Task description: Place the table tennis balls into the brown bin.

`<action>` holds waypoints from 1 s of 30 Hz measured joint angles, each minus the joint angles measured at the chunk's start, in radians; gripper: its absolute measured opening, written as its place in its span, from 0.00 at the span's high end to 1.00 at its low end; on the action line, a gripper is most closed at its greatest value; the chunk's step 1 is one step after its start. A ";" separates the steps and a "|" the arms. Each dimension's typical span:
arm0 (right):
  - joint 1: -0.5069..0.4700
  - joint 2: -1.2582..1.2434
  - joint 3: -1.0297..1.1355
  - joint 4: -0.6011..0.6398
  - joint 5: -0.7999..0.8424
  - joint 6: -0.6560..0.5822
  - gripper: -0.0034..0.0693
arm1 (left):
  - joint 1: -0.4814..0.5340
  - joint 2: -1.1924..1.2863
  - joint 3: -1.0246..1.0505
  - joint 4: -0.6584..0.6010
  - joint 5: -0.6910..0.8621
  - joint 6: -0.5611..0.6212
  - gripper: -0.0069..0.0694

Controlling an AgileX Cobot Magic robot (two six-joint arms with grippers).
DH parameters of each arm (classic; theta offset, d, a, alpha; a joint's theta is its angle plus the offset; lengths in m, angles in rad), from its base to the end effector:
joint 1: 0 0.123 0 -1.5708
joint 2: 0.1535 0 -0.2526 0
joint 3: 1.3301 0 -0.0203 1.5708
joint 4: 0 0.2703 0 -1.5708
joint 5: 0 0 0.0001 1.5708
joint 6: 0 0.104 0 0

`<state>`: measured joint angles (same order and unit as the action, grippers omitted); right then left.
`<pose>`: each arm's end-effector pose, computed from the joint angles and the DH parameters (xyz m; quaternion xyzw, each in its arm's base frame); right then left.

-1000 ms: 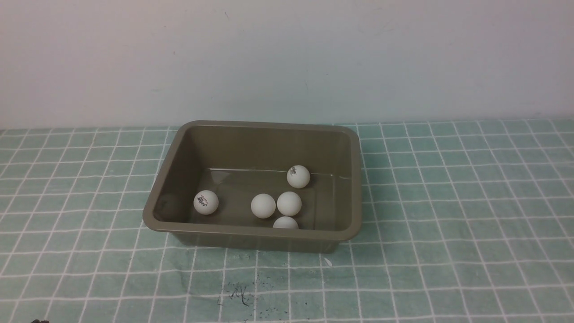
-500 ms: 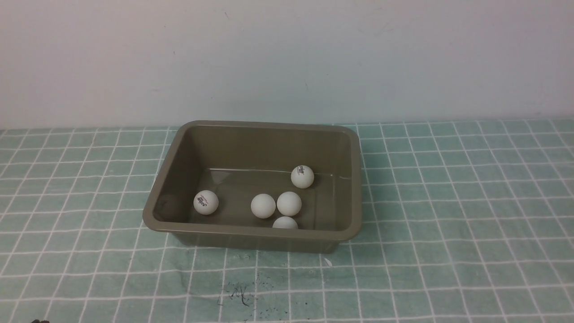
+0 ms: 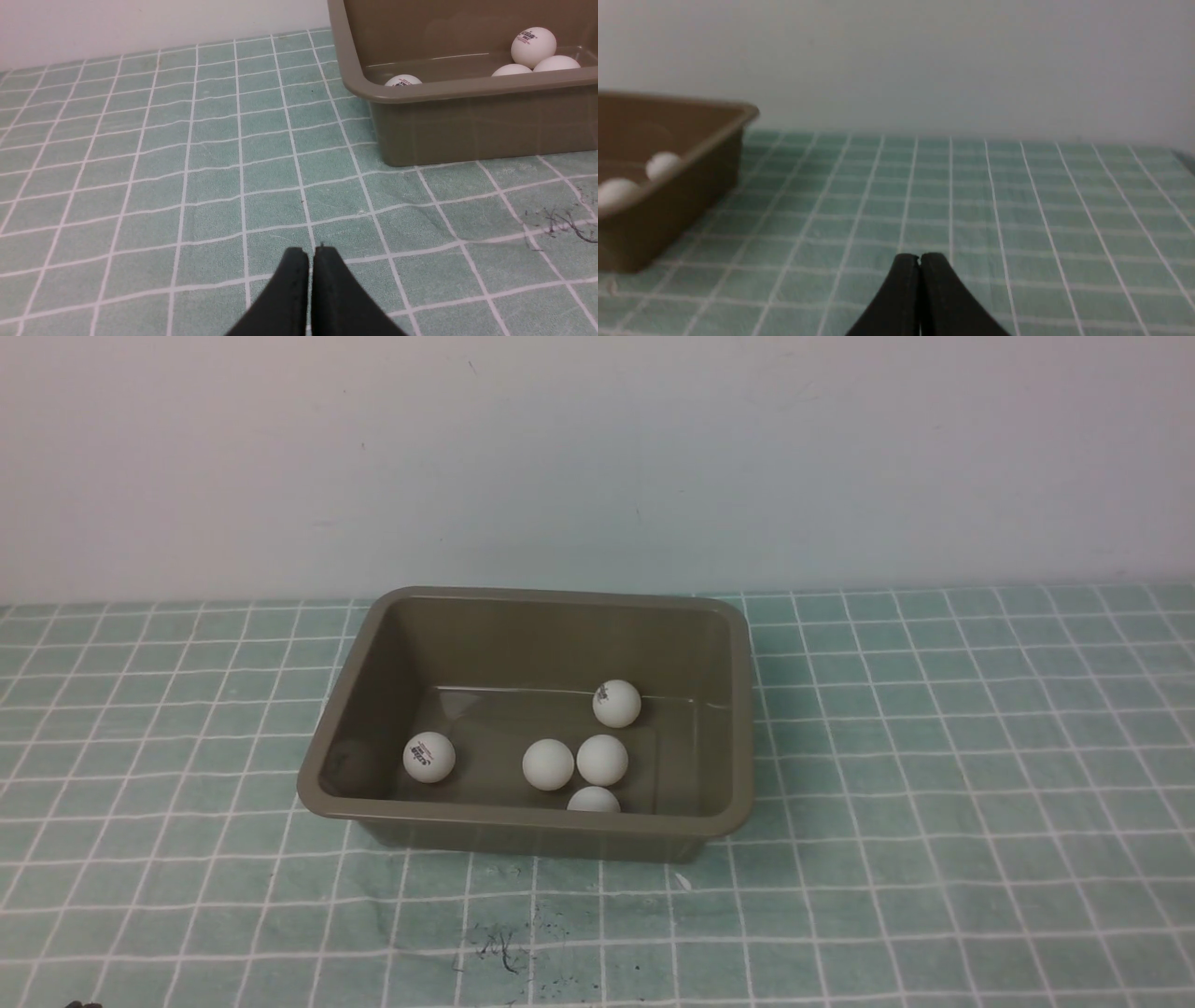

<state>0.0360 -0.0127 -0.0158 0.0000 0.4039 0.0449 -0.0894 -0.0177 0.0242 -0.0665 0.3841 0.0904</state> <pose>0.1157 0.0042 0.1802 0.0036 0.8013 0.0242 0.5977 0.1160 -0.0130 0.1681 0.0549 0.8037 -0.0280 0.5918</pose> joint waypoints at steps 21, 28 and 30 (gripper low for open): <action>-0.006 0.000 0.033 0.000 -0.006 0.001 0.97 | 0.000 0.000 0.000 -0.002 0.000 0.001 0.92; -0.006 0.000 0.033 0.000 -0.006 0.001 0.97 | 0.000 0.000 0.000 -0.002 0.000 0.001 0.92; -0.006 0.000 0.033 0.000 -0.006 0.001 0.97 | 0.000 0.000 0.000 -0.002 0.000 0.001 0.92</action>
<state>0.0301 -0.0127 0.0173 0.0000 0.3977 0.0459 -0.0892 -0.0177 0.0242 -0.0689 0.3841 0.0912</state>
